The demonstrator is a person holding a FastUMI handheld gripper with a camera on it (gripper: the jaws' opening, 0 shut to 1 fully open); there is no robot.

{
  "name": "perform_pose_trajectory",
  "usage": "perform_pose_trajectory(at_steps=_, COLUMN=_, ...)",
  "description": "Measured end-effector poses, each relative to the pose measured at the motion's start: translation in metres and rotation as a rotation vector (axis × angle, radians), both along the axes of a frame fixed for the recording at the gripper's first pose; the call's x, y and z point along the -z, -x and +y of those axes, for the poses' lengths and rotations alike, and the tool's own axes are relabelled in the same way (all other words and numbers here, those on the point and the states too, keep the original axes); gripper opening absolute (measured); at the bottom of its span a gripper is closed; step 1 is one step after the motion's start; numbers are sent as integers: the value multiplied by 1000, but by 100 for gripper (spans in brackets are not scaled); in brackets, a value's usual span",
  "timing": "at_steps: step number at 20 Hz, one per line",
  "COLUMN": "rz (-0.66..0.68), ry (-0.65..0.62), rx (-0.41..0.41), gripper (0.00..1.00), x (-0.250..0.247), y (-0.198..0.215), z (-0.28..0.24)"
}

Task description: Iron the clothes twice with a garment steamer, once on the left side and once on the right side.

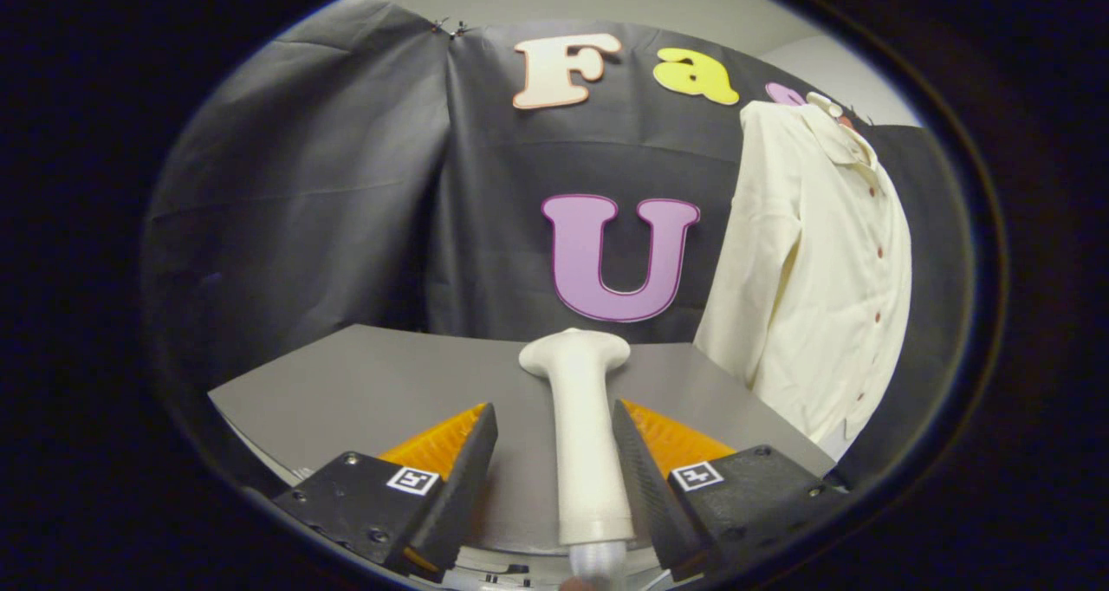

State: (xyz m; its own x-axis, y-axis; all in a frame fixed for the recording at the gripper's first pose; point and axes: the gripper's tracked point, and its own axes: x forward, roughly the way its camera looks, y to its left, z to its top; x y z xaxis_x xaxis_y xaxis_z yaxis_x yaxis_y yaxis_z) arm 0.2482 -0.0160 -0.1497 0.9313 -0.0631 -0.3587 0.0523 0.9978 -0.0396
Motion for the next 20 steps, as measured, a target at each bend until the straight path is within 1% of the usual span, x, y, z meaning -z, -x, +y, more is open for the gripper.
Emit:
perform_pose_trajectory(at_steps=2, rz=30, ry=0, rx=12, gripper=78, x=11, y=-1, z=-4)
perform_pose_trajectory(at_steps=4, rz=29, ry=3, rx=25, gripper=65, x=12, y=-3, z=-11)
perform_pose_trajectory(at_steps=7, rz=39, ry=-38, rx=6, gripper=46, x=13, y=-1, z=-11)
perform_pose_trajectory(at_steps=9, rz=32, ry=-77, rx=16, gripper=39, x=10, y=1, z=-15)
perform_pose_trajectory(at_steps=12, rz=-18, ry=-99, rx=-23, gripper=36, x=2, y=2, z=-9)
perform_pose_trajectory(at_steps=15, rz=-65, ry=-94, rx=-58, gripper=34, x=-13, y=15, z=-13)
perform_pose_trajectory(at_steps=18, rz=-132, ry=-124, rx=-70, gripper=34, x=-39, y=27, z=-28)
perform_pose_trajectory(at_steps=20, rz=-159, ry=-111, rx=-64, gripper=34, x=-53, y=34, z=-46)
